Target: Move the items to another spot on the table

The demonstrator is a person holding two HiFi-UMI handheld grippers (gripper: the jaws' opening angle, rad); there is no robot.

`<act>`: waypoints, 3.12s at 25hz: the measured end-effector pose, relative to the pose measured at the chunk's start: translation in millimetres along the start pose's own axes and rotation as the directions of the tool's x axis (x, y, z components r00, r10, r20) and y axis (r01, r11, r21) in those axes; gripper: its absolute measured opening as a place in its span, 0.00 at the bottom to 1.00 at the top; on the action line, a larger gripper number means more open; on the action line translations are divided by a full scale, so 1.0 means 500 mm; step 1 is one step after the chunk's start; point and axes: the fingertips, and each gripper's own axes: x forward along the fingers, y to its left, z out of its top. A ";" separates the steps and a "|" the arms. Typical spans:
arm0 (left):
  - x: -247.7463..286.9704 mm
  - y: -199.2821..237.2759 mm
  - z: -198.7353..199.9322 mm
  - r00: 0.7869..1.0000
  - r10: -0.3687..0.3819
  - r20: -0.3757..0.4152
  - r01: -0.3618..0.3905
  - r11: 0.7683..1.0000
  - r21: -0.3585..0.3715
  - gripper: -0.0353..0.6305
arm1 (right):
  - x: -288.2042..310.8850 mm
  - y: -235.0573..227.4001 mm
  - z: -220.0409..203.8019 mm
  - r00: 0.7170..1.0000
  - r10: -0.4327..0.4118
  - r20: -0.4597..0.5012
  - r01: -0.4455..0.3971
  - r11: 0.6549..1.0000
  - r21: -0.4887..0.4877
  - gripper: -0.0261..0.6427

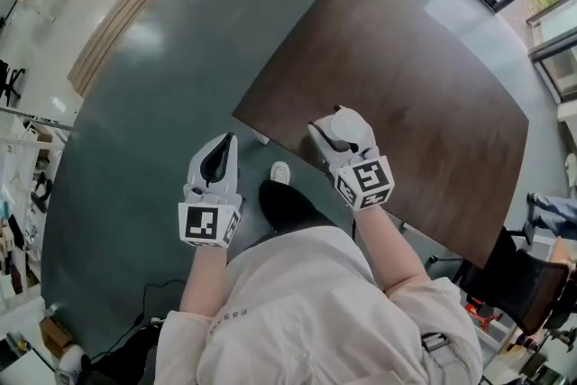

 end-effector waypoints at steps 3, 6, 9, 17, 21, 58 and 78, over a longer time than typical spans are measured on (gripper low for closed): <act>0.076 0.028 -0.008 0.999 -0.018 -0.043 0.019 1.000 0.003 0.08 | 0.061 -0.045 -0.001 1.000 -0.007 -0.009 0.007 1.000 0.007 0.42; 0.147 0.048 -0.006 0.998 -0.045 -0.054 0.046 0.999 0.013 0.08 | 0.112 -0.086 -0.002 1.000 -0.023 -0.007 0.023 1.000 0.015 0.42; 0.209 0.064 -0.011 0.994 -0.084 -0.067 0.085 0.996 0.013 0.08 | 0.161 -0.118 -0.008 0.999 -0.038 -0.013 0.038 0.999 0.031 0.42; 0.306 0.112 -0.091 0.982 -0.142 -0.127 0.140 0.990 -0.023 0.08 | 0.273 -0.141 -0.076 0.997 -0.044 -0.064 0.047 0.997 0.061 0.42; 0.345 0.118 -0.140 0.969 -0.178 -0.170 0.171 0.984 -0.050 0.08 | 0.315 -0.161 -0.117 0.995 -0.051 -0.087 0.057 0.996 0.069 0.42; 0.293 0.151 0.041 0.906 -0.422 -0.017 0.422 0.907 -0.016 0.08 | 0.094 -0.087 0.120 0.832 -0.532 0.155 0.529 0.846 0.064 0.11; 0.064 -0.205 0.055 0.825 -0.564 0.014 0.563 0.825 0.039 0.08 | -0.347 -0.012 0.039 0.760 -0.623 0.183 0.609 0.782 0.135 0.03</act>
